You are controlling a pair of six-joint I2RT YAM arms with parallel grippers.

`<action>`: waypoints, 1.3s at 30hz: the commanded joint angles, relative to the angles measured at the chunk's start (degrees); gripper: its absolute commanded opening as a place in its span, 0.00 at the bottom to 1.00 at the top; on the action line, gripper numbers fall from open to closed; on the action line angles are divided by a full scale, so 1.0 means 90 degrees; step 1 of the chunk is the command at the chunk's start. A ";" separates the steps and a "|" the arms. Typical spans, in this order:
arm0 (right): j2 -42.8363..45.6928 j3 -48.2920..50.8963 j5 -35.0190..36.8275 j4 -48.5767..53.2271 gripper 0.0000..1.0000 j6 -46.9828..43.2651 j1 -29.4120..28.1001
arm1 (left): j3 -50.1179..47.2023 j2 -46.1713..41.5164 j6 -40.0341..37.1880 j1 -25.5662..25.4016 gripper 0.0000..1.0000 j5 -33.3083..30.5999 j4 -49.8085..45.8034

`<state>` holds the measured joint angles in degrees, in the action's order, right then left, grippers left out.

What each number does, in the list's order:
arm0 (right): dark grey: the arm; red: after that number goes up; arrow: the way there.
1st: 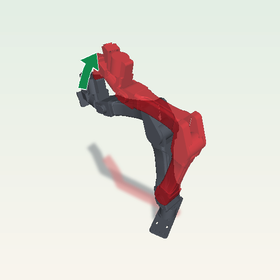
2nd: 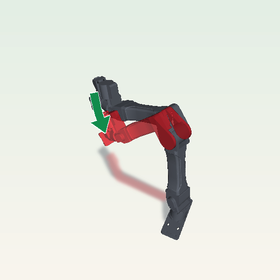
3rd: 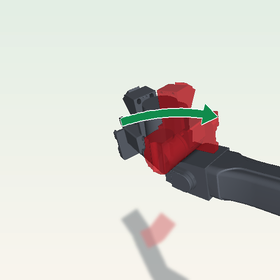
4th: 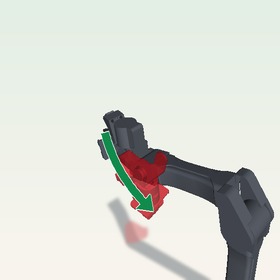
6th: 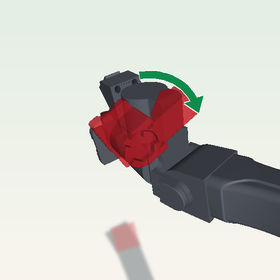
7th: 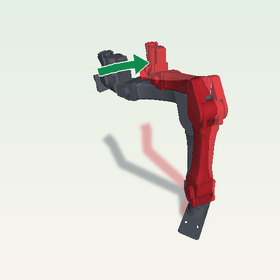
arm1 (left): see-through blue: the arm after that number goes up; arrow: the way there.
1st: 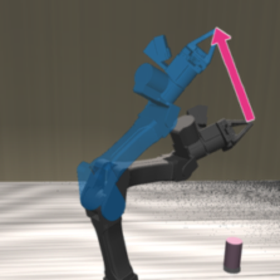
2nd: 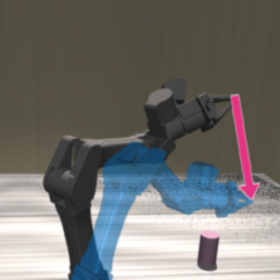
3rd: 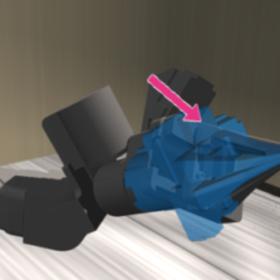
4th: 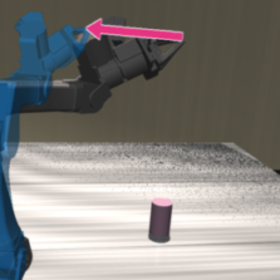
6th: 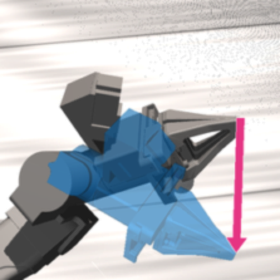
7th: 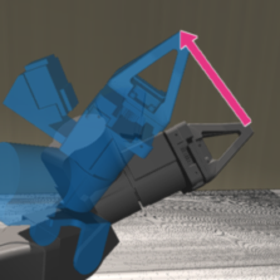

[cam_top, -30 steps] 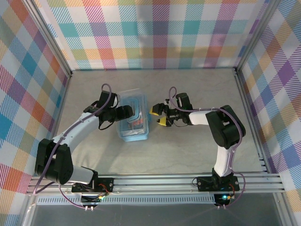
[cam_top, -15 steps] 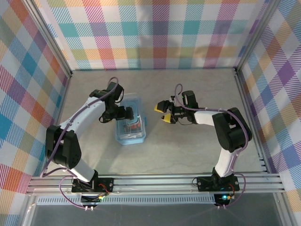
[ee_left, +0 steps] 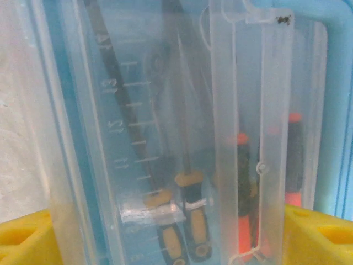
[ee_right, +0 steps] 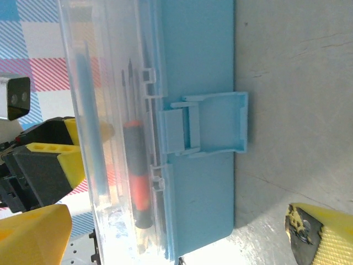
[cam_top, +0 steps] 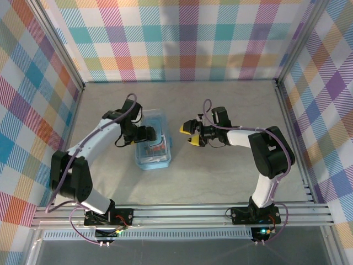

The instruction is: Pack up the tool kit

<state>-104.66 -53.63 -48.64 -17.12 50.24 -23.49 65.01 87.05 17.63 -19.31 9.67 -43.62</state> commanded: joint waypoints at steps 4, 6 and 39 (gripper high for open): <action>-0.0103 -0.0263 -0.0241 0.0262 0.99 -0.0325 -0.0057 | -0.1598 0.0142 0.0245 -0.0109 0.78 0.1422 0.0939; -0.0046 -0.0273 -0.0230 0.0376 0.99 -0.0382 -0.0052 | -0.1747 0.0049 0.0276 -0.0130 0.78 0.1694 0.1250; 0.1205 0.0399 -0.0005 0.1518 0.99 -0.1097 0.0553 | -0.0735 0.0478 -0.0572 0.0005 0.77 0.0463 0.0184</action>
<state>-95.48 -50.35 -48.66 -6.26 42.94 -18.41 60.97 87.66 14.20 -19.62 23.83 -26.02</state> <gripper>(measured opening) 0.992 0.773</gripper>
